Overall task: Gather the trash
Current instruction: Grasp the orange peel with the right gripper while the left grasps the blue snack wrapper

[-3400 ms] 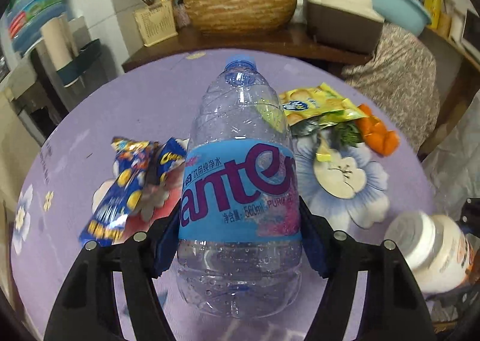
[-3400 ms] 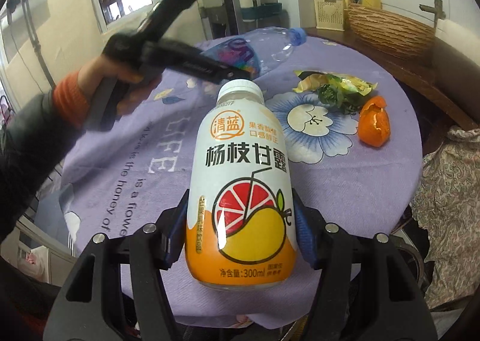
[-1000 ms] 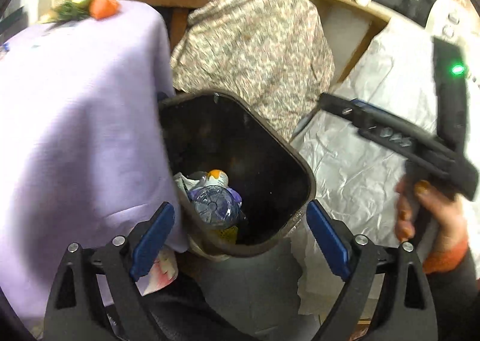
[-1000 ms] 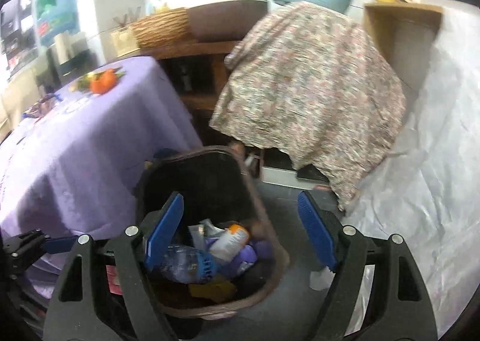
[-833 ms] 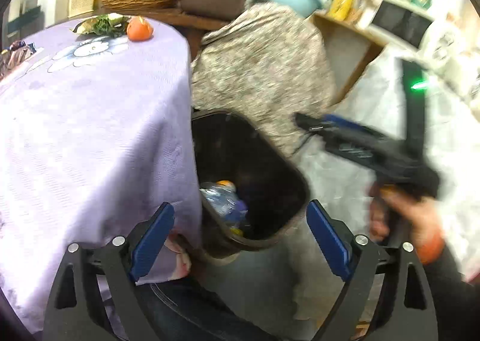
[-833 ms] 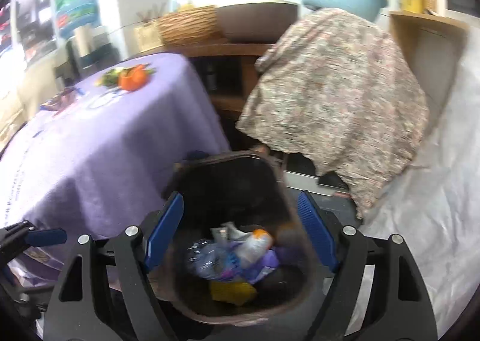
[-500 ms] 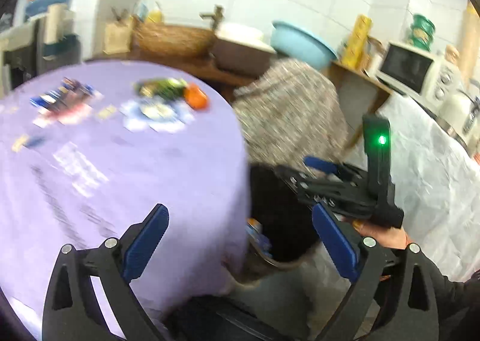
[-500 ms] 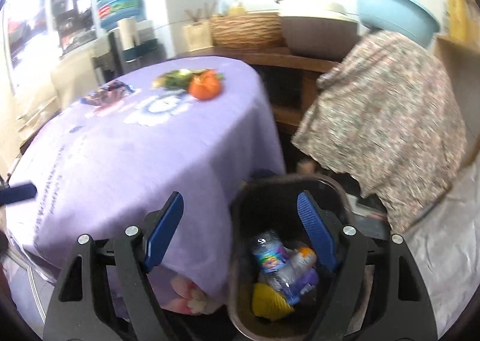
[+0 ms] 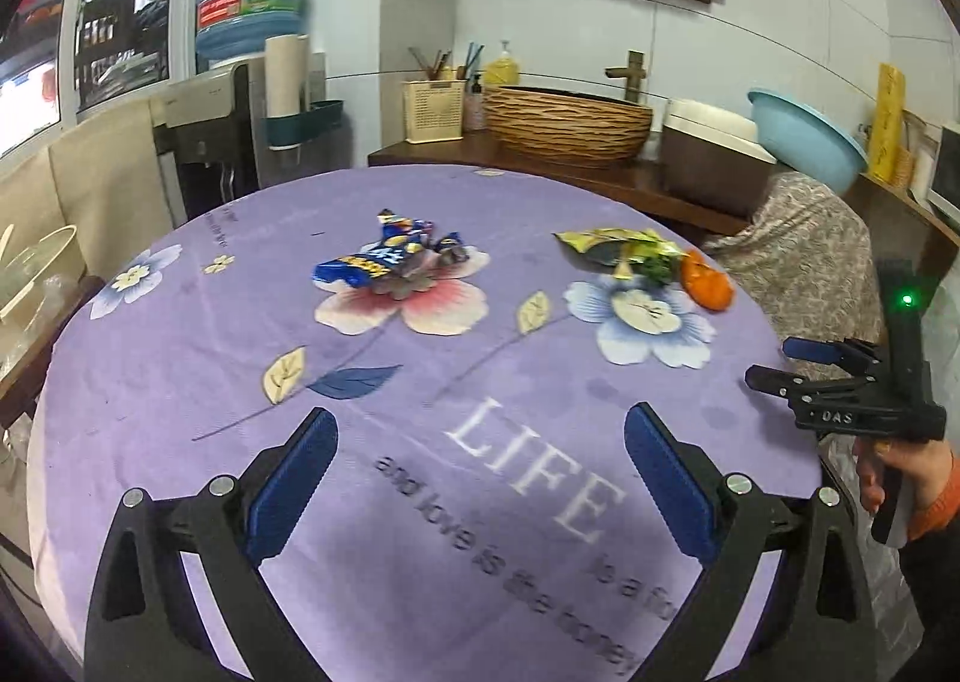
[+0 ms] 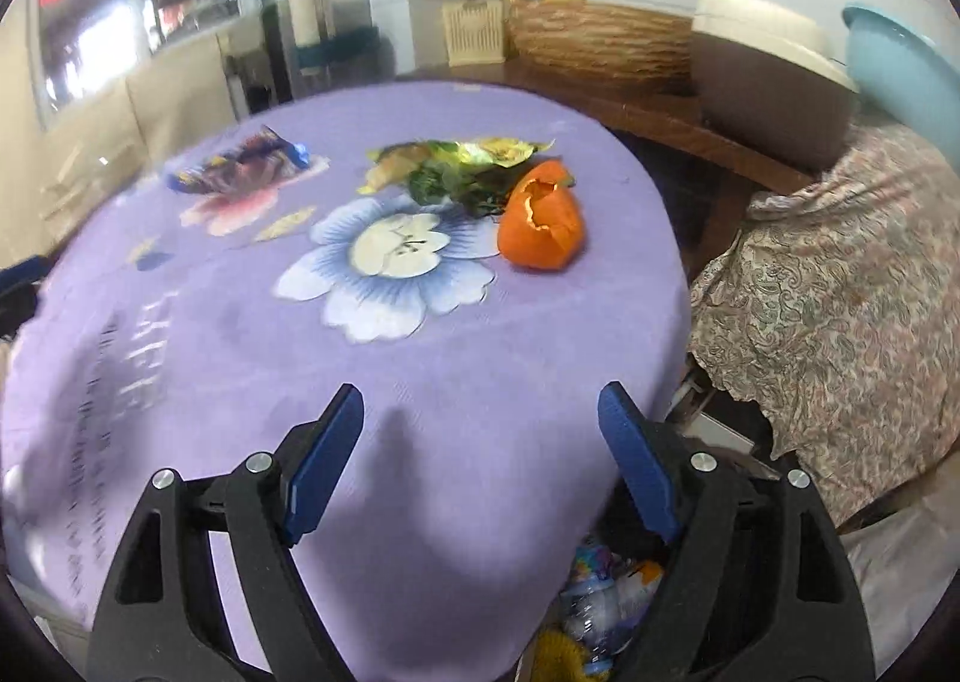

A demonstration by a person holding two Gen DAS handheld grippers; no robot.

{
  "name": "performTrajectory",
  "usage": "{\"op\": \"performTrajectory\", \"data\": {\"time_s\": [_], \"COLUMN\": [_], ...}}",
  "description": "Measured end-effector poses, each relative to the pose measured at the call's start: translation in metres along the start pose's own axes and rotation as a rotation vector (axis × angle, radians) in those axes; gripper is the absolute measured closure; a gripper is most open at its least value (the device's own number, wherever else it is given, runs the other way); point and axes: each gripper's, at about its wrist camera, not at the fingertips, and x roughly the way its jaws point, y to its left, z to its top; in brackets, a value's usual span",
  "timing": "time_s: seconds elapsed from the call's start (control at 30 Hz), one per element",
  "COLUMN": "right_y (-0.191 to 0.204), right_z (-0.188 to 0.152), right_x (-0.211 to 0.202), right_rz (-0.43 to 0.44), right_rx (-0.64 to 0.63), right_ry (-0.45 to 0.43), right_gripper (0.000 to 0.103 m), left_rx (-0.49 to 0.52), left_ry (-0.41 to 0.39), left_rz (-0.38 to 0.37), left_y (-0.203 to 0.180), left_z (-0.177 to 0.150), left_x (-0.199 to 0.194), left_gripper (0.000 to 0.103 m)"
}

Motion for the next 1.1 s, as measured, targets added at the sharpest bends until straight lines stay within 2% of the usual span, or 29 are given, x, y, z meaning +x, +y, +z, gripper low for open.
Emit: {"op": "performTrajectory", "data": {"time_s": [0.13, 0.27, 0.33, 0.37, 0.43, 0.5, 0.67, 0.7, 0.93, 1.1], "right_y": [-0.003, -0.003, -0.004, -0.005, -0.006, -0.008, -0.015, -0.016, -0.015, -0.014], "right_z": [0.02, 0.038, 0.046, 0.049, 0.054, 0.057, 0.057, 0.056, 0.053, 0.048], "right_x": [0.023, 0.038, 0.043, 0.045, 0.047, 0.05, 0.05, 0.049, 0.044, 0.041], "right_rz": [-0.025, -0.033, -0.029, -0.033, -0.031, -0.028, 0.004, 0.007, 0.025, 0.042], "right_rx": [-0.012, -0.016, -0.002, 0.008, 0.024, 0.035, 0.069, 0.073, 0.071, 0.077], "right_ry": [0.034, 0.054, 0.049, 0.049, 0.048, 0.042, 0.028, 0.024, 0.009, 0.006], "right_gripper": [0.023, 0.023, 0.04, 0.044, 0.06, 0.071, 0.081, 0.085, 0.09, 0.09], "left_rx": [0.008, 0.006, -0.002, -0.003, 0.0, 0.005, 0.044, 0.055, 0.063, 0.108], "left_ry": [0.023, 0.037, 0.035, 0.036, 0.038, 0.04, 0.046, 0.044, 0.034, 0.073], "left_rz": [0.044, 0.056, 0.059, 0.059, 0.067, 0.075, 0.094, 0.101, 0.113, 0.195], "left_y": [0.019, 0.03, 0.036, 0.038, 0.043, 0.046, 0.045, 0.045, 0.051, 0.052], "left_z": [0.001, 0.006, 0.01, 0.012, 0.015, 0.02, 0.031, 0.034, 0.061, 0.079], "left_x": [0.011, 0.022, 0.026, 0.028, 0.033, 0.038, 0.054, 0.057, 0.083, 0.118], "left_gripper": [0.007, 0.007, 0.007, 0.007, 0.007, 0.007, 0.007, 0.007, 0.006, 0.006]}}
